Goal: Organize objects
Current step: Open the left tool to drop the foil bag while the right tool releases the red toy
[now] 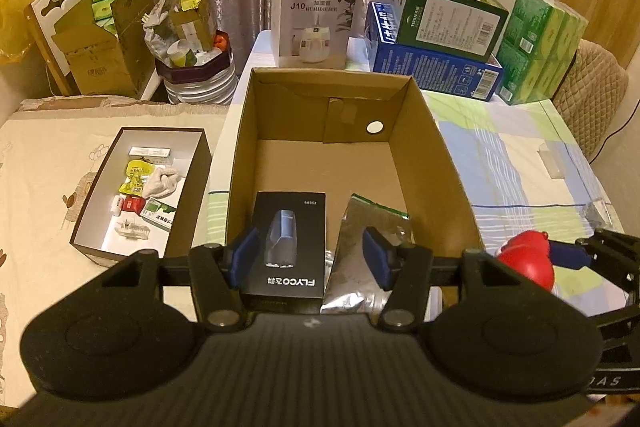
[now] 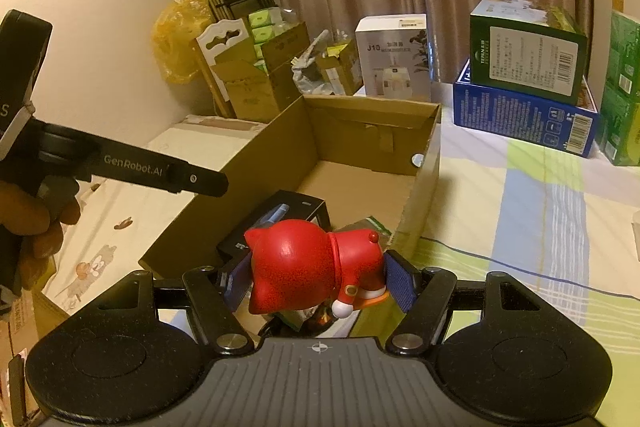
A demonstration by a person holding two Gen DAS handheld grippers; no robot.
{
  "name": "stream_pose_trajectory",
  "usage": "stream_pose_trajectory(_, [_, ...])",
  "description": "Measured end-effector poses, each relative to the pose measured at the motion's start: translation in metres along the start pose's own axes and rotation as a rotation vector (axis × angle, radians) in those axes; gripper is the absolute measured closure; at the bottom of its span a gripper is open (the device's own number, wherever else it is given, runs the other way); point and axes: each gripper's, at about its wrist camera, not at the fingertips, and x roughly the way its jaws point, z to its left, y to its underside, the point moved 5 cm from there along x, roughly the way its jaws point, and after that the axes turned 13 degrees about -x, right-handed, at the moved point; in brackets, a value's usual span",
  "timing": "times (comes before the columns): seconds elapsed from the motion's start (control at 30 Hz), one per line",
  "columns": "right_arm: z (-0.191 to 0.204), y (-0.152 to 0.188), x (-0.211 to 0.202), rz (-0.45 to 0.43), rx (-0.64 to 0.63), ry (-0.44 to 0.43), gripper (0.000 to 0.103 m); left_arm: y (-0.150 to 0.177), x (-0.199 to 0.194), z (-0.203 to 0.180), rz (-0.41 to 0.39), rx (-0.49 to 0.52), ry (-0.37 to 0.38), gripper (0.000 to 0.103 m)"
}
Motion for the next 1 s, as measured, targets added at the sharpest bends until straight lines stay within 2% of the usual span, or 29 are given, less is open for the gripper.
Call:
stream_pose_trajectory(0.43, [-0.003,-0.003,0.021,-0.018,0.035,-0.011,0.035,0.003,0.002,0.009,-0.004,0.011,-0.003,0.036])
stream_pose_trajectory(0.57, [-0.008,-0.004,0.014,-0.059,0.051,-0.007,0.028,0.007,0.003,0.013,0.001,0.003,-0.006,0.036])
stream_pose_trajectory(1.0, [-0.017,0.007,-0.009,-0.053,0.085,0.024,0.027,0.021,-0.007,0.005,-0.007,0.007,0.007,0.029])
